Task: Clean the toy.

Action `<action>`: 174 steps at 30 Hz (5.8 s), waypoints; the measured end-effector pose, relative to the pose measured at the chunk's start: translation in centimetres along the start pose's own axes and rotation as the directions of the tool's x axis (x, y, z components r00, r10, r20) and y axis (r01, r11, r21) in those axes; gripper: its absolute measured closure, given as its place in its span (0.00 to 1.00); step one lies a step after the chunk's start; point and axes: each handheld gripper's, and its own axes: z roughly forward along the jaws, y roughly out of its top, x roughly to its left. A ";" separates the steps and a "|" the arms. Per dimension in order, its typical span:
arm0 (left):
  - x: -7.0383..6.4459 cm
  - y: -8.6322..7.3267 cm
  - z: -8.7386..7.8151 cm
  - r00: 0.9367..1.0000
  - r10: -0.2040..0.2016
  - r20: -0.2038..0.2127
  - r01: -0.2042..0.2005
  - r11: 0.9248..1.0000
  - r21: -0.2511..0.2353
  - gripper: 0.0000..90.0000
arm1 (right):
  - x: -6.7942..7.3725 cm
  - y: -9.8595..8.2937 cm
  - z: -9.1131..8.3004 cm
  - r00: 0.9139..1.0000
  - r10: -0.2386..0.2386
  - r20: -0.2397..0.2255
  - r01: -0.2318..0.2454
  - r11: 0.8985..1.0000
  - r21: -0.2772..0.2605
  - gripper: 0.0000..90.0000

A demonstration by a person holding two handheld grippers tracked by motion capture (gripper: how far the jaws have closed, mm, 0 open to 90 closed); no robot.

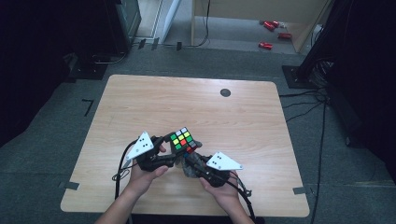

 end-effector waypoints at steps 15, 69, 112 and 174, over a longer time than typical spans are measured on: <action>0.1 0.1 -0.1 0.999 -0.036 0.016 0.037 0.999 -0.016 0.39 | 0.2 0.0 0.0 1.000 -0.028 0.004 0.028 0.999 -0.019 0.81; 4.3 -4.5 3.8 0.934 0.065 -0.352 0.032 0.964 0.264 0.39 | -8.7 -0.5 -3.8 0.942 0.000 0.336 0.011 0.999 -0.031 0.79; 3.8 -4.6 4.0 0.938 0.099 -0.331 0.013 0.947 0.320 0.15 | -9.8 -3.1 -1.5 0.924 0.004 0.382 -0.094 0.972 0.217 0.12; 7.8 -6.0 -17.3 0.818 0.000 -0.575 0.212 0.929 0.302 0.10 | -12.6 -4.2 -15.2 0.849 0.011 0.528 -0.168 0.953 0.251 0.00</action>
